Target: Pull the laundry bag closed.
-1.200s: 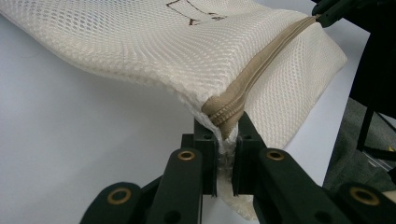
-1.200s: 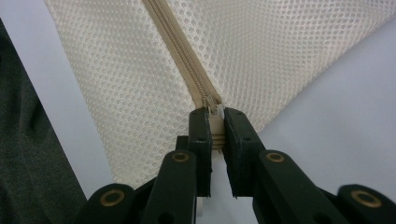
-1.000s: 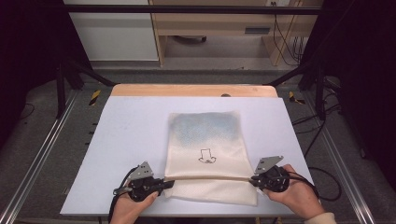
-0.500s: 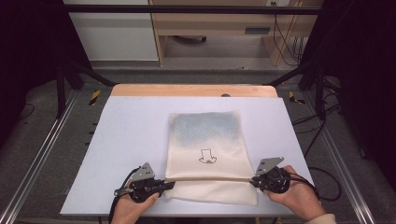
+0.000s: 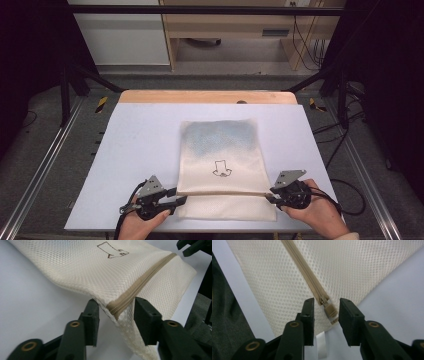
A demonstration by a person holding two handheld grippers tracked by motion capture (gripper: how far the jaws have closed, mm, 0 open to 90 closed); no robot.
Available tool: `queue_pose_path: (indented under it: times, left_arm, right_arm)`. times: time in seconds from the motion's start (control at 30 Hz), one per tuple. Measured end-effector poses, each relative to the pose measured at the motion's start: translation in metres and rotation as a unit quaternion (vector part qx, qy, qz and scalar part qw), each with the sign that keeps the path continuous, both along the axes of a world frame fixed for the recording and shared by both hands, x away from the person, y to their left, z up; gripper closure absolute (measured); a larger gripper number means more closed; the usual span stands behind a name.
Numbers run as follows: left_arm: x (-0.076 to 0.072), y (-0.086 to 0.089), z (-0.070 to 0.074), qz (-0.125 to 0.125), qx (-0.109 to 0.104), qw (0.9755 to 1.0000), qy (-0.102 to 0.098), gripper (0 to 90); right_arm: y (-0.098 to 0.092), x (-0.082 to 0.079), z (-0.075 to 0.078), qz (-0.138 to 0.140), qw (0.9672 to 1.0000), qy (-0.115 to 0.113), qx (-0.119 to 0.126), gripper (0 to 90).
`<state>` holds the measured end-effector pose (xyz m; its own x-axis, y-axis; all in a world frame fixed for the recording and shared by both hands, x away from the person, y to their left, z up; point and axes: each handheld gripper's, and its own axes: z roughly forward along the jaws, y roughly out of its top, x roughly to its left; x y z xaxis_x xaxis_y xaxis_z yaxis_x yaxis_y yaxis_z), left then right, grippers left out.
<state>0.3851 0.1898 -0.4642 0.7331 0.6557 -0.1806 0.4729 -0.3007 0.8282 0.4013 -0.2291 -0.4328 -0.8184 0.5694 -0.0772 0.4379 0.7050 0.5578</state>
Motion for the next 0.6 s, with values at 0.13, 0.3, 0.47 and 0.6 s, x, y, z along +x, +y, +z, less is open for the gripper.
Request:
queue_pose_path:
  times: [0.13, 0.3, 0.47, 0.6]
  left_arm:
    - [-0.005, 0.01, 0.008, 0.029, -0.005, 0.9994, -0.019, 34.9]
    - [-0.002, 0.018, 0.012, 0.053, 0.0, 0.9982, -0.026, 18.3]
    - [0.0, 0.023, 0.015, 0.065, 0.006, 0.9971, -0.038, 11.7]
    - [0.001, 0.027, 0.019, 0.073, 0.014, 0.9957, -0.055, 5.8]
  right_arm:
    - [0.005, -0.004, 0.01, -0.001, 0.9994, -0.025, 0.025, 51.5]
    - [0.015, -0.005, 0.017, -0.009, 0.9982, -0.046, 0.039, 37.8]
    - [0.025, -0.002, 0.026, -0.031, 0.9951, -0.076, 0.055, 21.1]
    - [0.033, 0.001, 0.033, -0.044, 0.9924, -0.091, 0.07, 12.1]
